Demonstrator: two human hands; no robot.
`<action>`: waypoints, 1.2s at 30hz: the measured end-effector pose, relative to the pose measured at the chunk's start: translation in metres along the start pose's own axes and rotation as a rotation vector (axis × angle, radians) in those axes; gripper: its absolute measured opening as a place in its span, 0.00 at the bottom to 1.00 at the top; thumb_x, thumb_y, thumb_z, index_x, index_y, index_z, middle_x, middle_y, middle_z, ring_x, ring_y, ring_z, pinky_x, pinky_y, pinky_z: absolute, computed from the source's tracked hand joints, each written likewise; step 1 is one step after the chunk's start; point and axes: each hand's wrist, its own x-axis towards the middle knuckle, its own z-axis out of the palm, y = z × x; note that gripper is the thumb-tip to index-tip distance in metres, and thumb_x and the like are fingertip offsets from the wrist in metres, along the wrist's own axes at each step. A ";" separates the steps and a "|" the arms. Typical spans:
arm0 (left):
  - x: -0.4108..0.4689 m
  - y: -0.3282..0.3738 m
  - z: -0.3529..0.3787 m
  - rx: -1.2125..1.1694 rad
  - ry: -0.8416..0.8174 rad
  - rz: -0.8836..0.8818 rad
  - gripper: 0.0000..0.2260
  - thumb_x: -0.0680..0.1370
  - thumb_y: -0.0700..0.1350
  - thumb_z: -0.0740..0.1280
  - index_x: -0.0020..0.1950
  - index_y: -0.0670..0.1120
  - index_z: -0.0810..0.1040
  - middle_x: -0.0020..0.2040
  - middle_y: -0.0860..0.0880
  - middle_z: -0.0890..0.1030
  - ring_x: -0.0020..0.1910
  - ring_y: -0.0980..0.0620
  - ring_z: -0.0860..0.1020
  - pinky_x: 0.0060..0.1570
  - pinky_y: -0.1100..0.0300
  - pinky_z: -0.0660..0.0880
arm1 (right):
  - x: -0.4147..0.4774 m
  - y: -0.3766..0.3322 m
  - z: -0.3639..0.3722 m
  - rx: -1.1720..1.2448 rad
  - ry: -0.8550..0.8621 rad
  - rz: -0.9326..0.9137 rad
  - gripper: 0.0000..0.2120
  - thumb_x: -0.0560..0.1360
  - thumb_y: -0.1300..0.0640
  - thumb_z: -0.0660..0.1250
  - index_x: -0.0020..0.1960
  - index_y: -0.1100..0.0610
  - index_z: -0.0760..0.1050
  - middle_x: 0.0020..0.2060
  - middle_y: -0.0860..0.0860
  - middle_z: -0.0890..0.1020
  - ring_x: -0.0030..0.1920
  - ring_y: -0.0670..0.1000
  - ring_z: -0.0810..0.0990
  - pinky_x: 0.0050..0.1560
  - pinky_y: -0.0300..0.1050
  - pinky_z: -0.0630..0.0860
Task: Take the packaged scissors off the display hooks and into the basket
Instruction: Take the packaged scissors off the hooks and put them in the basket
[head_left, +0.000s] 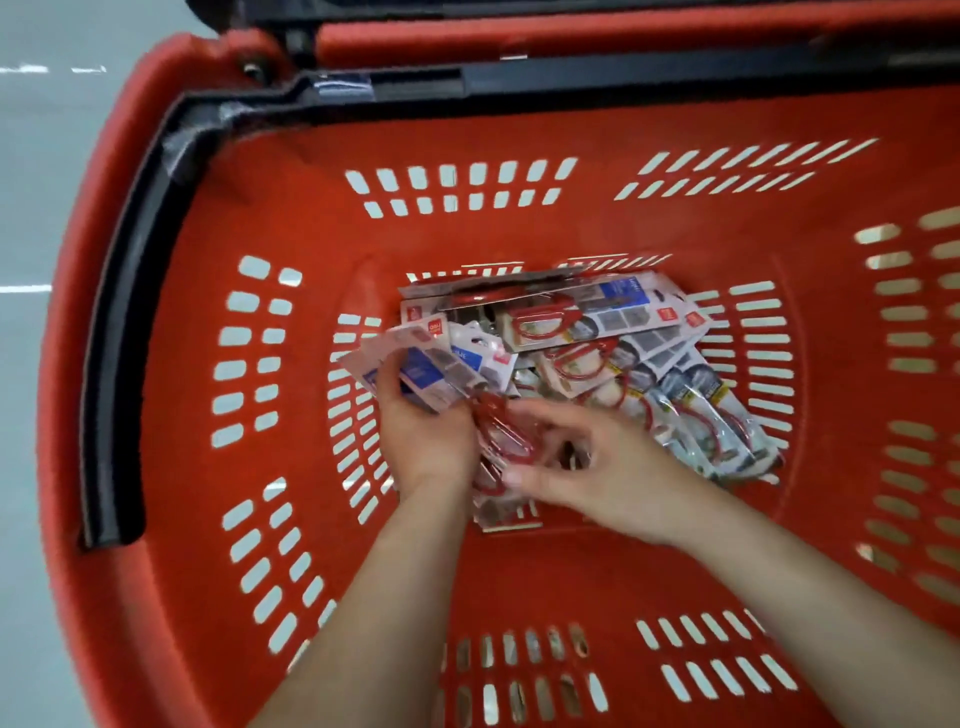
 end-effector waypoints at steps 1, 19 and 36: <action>-0.004 -0.001 -0.007 -0.005 -0.043 0.024 0.30 0.76 0.38 0.71 0.74 0.57 0.65 0.56 0.58 0.77 0.49 0.59 0.79 0.49 0.63 0.77 | -0.001 0.007 -0.008 0.141 0.154 0.078 0.27 0.71 0.45 0.74 0.69 0.42 0.73 0.52 0.37 0.79 0.53 0.37 0.78 0.52 0.34 0.74; -0.018 -0.010 -0.020 0.120 -0.262 0.177 0.49 0.73 0.36 0.75 0.76 0.69 0.48 0.66 0.57 0.77 0.58 0.58 0.80 0.61 0.47 0.78 | 0.090 0.070 -0.039 0.474 0.636 0.534 0.10 0.69 0.64 0.77 0.44 0.55 0.77 0.42 0.50 0.83 0.43 0.53 0.83 0.42 0.44 0.79; -0.100 0.067 -0.116 -0.145 -0.469 0.075 0.44 0.66 0.24 0.73 0.74 0.56 0.65 0.57 0.49 0.84 0.52 0.45 0.85 0.45 0.51 0.82 | -0.073 -0.011 -0.033 0.524 0.686 0.112 0.18 0.78 0.70 0.62 0.52 0.46 0.75 0.50 0.48 0.85 0.49 0.43 0.84 0.53 0.45 0.80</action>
